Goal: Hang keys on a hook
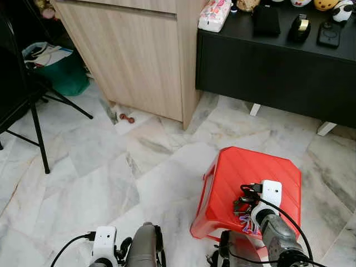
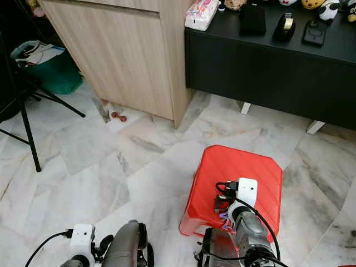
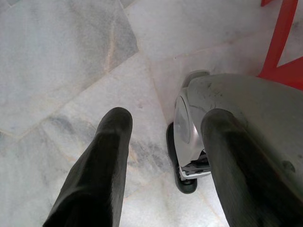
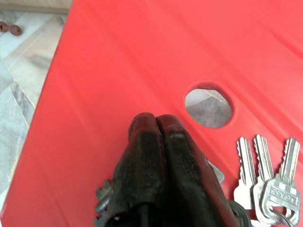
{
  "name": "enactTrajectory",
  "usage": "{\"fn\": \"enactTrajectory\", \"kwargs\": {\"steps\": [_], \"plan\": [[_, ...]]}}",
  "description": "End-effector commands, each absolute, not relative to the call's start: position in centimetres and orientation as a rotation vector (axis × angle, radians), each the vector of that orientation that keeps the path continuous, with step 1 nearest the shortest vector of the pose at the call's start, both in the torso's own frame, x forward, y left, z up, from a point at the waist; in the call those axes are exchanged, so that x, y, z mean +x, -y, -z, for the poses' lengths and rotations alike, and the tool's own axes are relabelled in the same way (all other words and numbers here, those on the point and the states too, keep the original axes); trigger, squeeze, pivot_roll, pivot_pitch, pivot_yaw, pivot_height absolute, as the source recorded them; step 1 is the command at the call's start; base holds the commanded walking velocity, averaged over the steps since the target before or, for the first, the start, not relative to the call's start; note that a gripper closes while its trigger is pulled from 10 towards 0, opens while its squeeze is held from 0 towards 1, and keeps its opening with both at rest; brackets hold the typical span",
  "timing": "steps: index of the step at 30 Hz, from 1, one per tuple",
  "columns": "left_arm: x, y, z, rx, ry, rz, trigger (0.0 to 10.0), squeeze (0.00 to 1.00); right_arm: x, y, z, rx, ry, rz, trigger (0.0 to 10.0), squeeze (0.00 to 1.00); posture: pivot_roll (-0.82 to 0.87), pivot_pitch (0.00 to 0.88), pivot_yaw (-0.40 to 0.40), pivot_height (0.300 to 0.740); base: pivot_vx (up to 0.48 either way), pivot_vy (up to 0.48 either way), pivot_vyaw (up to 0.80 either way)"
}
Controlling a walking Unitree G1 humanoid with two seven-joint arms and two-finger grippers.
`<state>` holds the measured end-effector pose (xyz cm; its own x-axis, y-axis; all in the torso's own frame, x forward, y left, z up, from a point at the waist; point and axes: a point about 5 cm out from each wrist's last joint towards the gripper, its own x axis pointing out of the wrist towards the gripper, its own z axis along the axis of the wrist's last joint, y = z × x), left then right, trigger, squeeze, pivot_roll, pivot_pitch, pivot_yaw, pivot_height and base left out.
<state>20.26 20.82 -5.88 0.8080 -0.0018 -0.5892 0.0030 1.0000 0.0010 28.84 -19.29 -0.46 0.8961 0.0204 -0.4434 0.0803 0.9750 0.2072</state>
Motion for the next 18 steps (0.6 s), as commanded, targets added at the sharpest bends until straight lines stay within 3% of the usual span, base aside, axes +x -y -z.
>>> {"fn": "enactTrajectory", "kwargs": {"steps": [1,10,12,13,14,15,18], "plan": [[19.05,-21.16,6.67,-0.009,-0.692,-0.017,10.0,0.00,28.83,19.06,0.50,0.253,-0.453,0.050,0.0,0.00,0.15,0.216,0.043,0.639,0.000,0.000,0.00],[19.23,-21.06,6.67,-0.016,-0.700,-0.022,10.0,0.00,29.44,18.52,-0.03,0.270,-0.428,0.048,0.0,0.00,0.15,0.201,0.040,0.639,0.000,0.000,0.00],[19.18,-21.12,6.69,-0.016,-0.701,-0.025,10.0,0.00,29.31,18.52,0.15,0.266,-0.443,0.048,10.0,0.00,0.15,0.201,0.040,0.639,0.000,0.000,0.00],[19.16,-21.14,6.70,-0.015,-0.702,-0.026,10.0,0.00,29.24,18.55,0.25,0.265,-0.452,0.045,10.0,0.16,0.15,0.201,0.040,0.639,0.000,0.000,0.00],[19.14,-21.16,6.70,-0.015,-0.702,-0.027,10.0,0.00,29.19,18.57,0.31,0.264,-0.458,0.042,10.0,0.16,0.15,0.203,0.040,0.639,0.000,0.000,0.00],[19.12,-21.18,6.71,-0.015,-0.702,-0.028,10.0,0.00,29.10,18.78,0.40,0.225,-0.473,0.032,10.0,1.00,0.15,0.205,0.040,0.639,0.000,0.000,0.00],[19.08,-21.21,6.72,-0.015,-0.703,-0.029,10.0,0.00,29.07,19.14,0.36,0.123,-0.487,-0.004,10.0,1.00,0.15,0.206,0.040,0.639,0.000,0.000,0.00]]}}
